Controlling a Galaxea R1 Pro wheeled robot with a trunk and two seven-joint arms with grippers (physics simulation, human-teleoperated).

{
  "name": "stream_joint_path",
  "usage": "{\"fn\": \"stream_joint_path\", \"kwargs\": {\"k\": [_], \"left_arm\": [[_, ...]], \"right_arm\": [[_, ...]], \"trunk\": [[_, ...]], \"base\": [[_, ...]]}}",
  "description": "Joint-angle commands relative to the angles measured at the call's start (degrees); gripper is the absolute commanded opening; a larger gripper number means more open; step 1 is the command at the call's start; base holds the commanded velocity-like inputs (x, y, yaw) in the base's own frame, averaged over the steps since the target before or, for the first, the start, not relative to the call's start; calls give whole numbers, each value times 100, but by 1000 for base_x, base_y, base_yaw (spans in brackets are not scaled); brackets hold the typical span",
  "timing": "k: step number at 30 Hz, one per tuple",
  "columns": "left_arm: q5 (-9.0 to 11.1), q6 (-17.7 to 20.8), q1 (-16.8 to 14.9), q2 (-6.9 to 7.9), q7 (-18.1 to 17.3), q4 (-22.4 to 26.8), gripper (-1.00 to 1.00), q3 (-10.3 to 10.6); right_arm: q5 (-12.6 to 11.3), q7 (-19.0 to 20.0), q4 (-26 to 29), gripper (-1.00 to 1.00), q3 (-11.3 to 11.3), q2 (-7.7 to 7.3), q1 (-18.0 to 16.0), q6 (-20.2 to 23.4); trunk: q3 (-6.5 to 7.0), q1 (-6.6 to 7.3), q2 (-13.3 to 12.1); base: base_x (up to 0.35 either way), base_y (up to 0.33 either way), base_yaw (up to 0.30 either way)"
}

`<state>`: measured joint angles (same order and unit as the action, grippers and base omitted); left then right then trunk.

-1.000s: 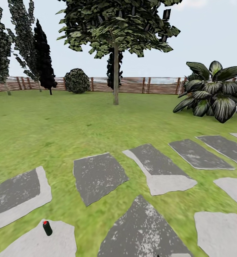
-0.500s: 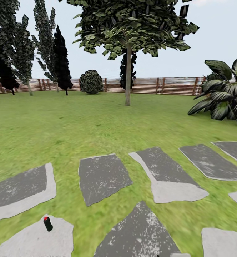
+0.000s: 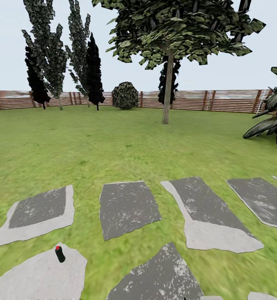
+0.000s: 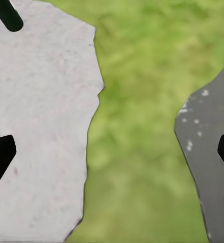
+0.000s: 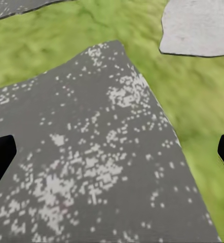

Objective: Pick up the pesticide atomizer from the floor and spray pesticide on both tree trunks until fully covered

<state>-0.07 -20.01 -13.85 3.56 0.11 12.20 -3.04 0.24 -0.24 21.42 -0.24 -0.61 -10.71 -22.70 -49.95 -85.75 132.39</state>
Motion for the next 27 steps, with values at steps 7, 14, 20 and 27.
{"fn": "stream_joint_path", "kwargs": {"k": [7,14,20,27], "left_arm": [[-1,-20,-3,9,3,-7,100,-27],[-1,-20,-3,20,5,-7,100,-30],[-1,-20,-3,22,7,-7,100,-30],[-1,-20,-7,22,2,-2,100,-30]], "right_arm": [[3,-2,-5,100,-1,0,-2,-17],[3,-2,-6,100,-1,0,-2,-18],[3,-2,-6,100,1,0,-2,-17],[3,-2,-6,100,0,0,-2,-18]], "trunk": [[-5,0,2],[-5,0,2],[-5,0,2],[-5,0,2]], "base": [[95,-268,276],[95,-264,276],[95,-212,277],[26,-36,277]]}}
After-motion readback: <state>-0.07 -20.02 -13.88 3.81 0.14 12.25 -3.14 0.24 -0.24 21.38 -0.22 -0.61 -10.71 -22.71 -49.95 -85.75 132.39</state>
